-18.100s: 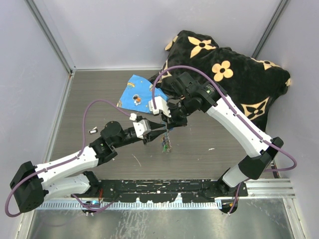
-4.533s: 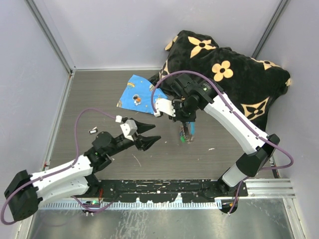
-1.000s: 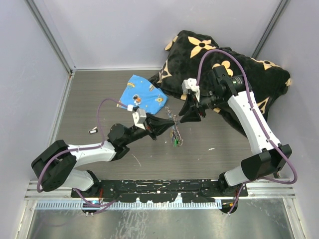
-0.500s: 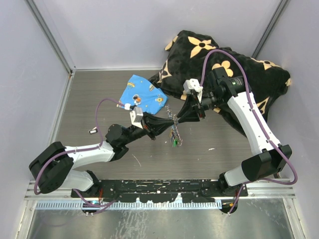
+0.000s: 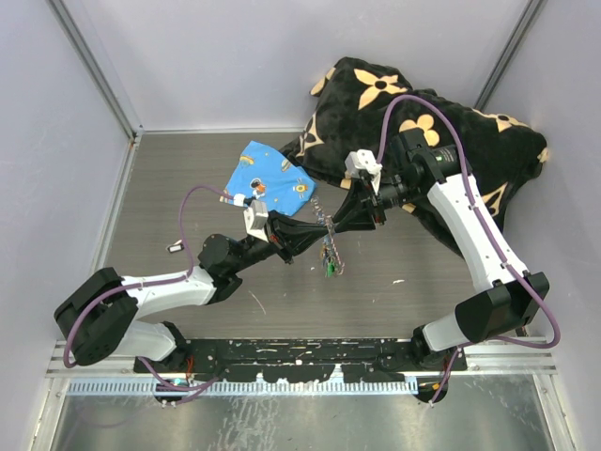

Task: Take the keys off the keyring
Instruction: Remove the key from the keyring.

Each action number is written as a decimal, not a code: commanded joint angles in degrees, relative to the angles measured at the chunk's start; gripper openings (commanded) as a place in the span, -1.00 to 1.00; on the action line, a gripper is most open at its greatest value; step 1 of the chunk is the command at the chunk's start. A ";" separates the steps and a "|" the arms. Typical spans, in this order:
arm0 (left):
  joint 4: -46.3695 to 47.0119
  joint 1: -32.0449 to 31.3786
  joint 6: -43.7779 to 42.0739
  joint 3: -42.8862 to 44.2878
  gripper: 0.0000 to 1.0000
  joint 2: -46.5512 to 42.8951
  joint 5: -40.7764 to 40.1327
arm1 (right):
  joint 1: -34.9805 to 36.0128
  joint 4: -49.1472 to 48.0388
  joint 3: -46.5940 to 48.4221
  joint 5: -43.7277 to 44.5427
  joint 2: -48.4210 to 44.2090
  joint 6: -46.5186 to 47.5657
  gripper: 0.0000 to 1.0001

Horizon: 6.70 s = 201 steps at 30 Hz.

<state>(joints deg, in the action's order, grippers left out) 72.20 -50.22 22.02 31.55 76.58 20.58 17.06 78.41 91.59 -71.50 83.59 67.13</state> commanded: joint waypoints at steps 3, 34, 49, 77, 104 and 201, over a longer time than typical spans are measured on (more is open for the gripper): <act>6.37 0.26 1.16 3.13 -1.00 -1.60 -0.38 | 0.88 -1.24 -0.25 -2.56 -1.41 -0.36 -0.39; 6.63 0.29 2.32 3.60 -1.00 0.54 -0.55 | 2.44 -2.45 -0.89 -3.95 -1.58 -2.10 -0.75; 1.40 1.11 0.58 1.37 -0.28 -2.89 1.64 | 4.23 -3.31 3.84 12.11 -2.12 -6.58 -0.96; -24.97 -2.20 -20.46 7.89 -0.47 -5.54 4.10 | 17.51 5.17 14.44 41.73 2.29 -5.82 -0.98; -21.12 -2.17 -21.03 8.49 -0.42 -1.31 1.72 | 18.45 5.16 13.35 40.12 2.18 -5.61 -0.98; 2.12 -2.17 -2.26 2.40 -1.00 -5.84 -2.56 | 5.79 -3.30 6.66 13.37 -3.61 -9.24 -0.37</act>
<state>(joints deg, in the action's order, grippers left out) 67.35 -52.23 18.94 33.12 71.81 19.64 23.00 77.58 98.02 -58.98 82.28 59.66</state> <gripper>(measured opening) 0.009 0.356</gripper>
